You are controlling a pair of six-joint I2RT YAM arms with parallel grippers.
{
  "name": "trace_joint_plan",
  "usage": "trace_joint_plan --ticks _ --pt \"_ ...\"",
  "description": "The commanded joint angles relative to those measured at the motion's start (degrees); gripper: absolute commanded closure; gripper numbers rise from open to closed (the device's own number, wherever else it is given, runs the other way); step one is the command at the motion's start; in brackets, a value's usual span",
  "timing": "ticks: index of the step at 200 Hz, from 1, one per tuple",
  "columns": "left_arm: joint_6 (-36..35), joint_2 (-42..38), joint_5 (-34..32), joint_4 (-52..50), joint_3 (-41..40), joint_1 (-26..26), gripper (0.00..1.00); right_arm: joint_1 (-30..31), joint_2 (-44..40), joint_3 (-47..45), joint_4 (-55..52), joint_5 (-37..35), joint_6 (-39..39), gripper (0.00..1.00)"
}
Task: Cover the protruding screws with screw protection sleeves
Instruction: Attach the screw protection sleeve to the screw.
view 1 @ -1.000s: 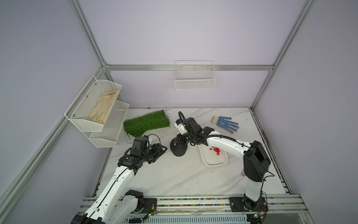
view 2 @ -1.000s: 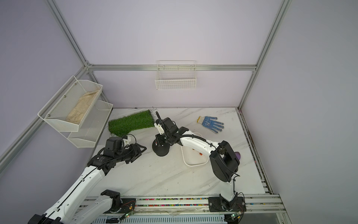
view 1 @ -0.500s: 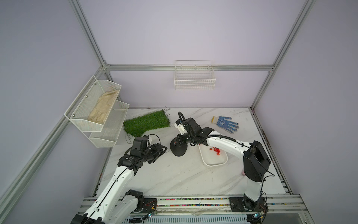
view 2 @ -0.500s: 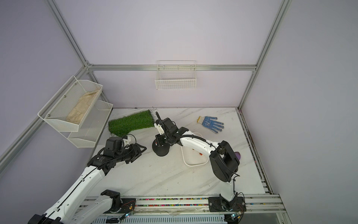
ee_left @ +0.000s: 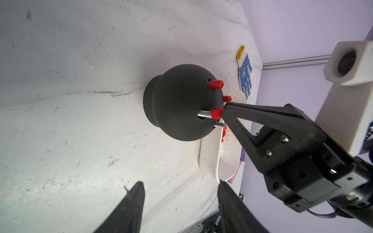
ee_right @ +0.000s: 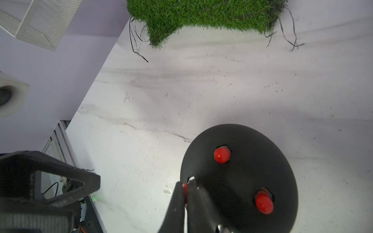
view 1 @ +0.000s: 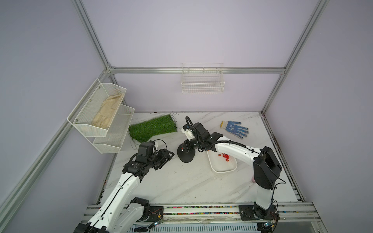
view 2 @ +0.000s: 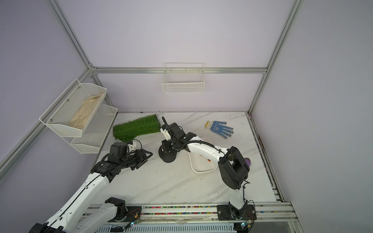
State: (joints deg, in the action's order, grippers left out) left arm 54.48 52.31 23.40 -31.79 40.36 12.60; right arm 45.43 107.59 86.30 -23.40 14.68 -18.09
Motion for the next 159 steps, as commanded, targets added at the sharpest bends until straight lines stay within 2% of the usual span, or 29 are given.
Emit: trace_joint_plan --ticks 1,159 --pt "0.0 -1.0 0.3 2.0 -2.0 -0.4 0.41 0.6 0.7 0.0 -1.0 -0.7 0.9 0.92" --pt "0.0 -0.5 0.7 2.4 -2.1 -0.4 0.41 1.8 -0.4 1.7 -2.4 -3.5 3.0 0.92"
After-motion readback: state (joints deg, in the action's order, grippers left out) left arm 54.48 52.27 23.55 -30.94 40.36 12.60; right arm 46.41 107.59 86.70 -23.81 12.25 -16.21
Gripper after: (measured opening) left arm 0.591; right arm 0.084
